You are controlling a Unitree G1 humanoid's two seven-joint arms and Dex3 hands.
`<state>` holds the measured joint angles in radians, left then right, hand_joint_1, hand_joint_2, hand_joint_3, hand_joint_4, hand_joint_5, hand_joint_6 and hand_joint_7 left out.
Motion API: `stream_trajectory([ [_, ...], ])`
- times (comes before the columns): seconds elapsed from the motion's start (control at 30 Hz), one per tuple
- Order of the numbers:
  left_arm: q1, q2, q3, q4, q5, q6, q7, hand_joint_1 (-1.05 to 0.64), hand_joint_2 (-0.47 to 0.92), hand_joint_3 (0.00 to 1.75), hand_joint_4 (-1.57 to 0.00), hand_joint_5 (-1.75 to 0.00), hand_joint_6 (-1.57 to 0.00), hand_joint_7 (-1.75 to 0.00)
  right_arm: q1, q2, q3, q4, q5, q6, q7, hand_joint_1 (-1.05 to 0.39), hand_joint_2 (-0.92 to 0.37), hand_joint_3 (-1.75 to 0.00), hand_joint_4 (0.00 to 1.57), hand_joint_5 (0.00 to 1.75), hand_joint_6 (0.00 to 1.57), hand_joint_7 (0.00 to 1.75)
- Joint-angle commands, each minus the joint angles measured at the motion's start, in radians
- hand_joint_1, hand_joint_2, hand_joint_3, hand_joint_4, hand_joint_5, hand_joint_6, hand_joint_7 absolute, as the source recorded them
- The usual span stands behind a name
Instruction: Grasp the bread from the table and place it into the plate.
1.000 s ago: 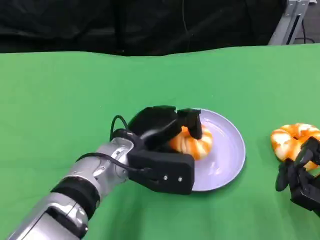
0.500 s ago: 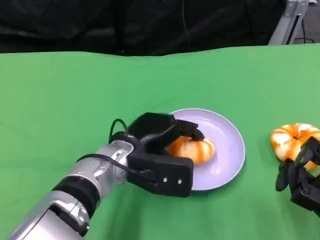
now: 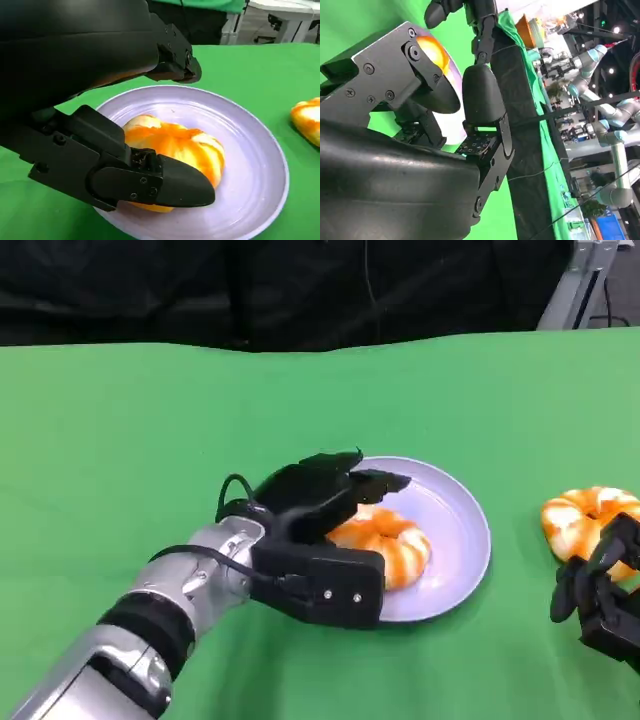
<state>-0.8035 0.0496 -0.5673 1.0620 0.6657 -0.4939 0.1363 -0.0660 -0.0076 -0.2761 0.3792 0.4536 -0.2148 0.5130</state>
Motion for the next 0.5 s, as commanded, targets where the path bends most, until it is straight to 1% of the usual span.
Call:
stream_trajectory([
  [0.03,0.040,0.014,0.057,-0.026,-0.078,-0.089,-0.007,-1.05,0.92,0.42,-0.10,-0.04,-0.30,-0.02,0.010,-0.008,-0.008,-0.016,0.010,-0.005,-0.001,-0.05,-0.42,-1.47,0.93,1.75,0.77,1.71],
  [0.07,0.054,0.014,0.079,-0.036,-0.111,-0.113,-0.019,-1.04,0.92,0.42,-0.13,-0.05,-0.31,-0.03,0.011,-0.007,-0.007,-0.018,0.008,-0.005,-0.005,-0.05,-0.42,-1.47,0.93,1.75,0.77,1.71],
  [0.17,0.095,0.014,0.148,-0.059,-0.218,-0.176,-0.082,-0.85,0.92,0.36,-0.27,-0.09,-0.37,-0.03,0.012,-0.007,-0.006,-0.022,0.007,-0.001,-0.010,-0.04,-0.42,-1.47,0.93,1.75,0.77,1.71],
  [0.2,0.106,0.014,0.169,-0.062,-0.250,-0.198,-0.101,-0.70,0.92,0.33,-0.41,-0.12,-0.43,-0.04,0.012,-0.006,-0.006,-0.023,0.007,0.001,-0.011,-0.04,-0.42,-1.49,0.93,1.75,0.77,1.72],
  [0.27,0.116,0.015,0.189,-0.065,-0.282,-0.221,-0.125,-0.61,0.92,0.31,-0.51,-0.13,-0.48,-0.04,0.012,-0.006,-0.006,-0.023,0.008,0.002,-0.013,-0.04,-0.41,-1.49,0.93,1.75,0.77,1.72],
  [0.37,0.171,-0.003,0.286,-0.091,-0.468,-0.231,-0.285,-0.45,0.92,0.32,-0.71,-0.20,-0.62,-0.09,0.012,-0.005,-0.004,-0.025,0.010,0.003,-0.013,-0.04,-0.41,-1.50,0.93,1.75,0.77,1.72],
  [0.4,0.195,-0.009,0.324,-0.108,-0.551,-0.224,-0.363,-0.39,0.92,0.32,-0.77,-0.22,-0.67,-0.10,0.011,-0.005,-0.004,-0.022,0.008,-0.001,-0.012,-0.03,-0.41,-1.51,0.93,1.75,0.77,1.72],
  [0.43,0.217,-0.017,0.361,-0.127,-0.631,-0.205,-0.438,-0.32,0.92,0.32,-0.84,-0.25,-0.74,-0.13,0.010,-0.006,-0.003,-0.019,0.007,-0.005,-0.011,-0.04,-0.41,-1.51,0.93,1.75,0.77,1.73],
  [0.5,0.259,-0.030,0.427,-0.174,-0.767,-0.142,-0.560,-0.23,0.92,0.32,-0.92,-0.30,-0.84,-0.16,0.009,-0.007,-0.003,-0.019,0.005,-0.004,-0.014,-0.04,-0.40,-1.51,0.92,1.75,0.77,1.73],
])
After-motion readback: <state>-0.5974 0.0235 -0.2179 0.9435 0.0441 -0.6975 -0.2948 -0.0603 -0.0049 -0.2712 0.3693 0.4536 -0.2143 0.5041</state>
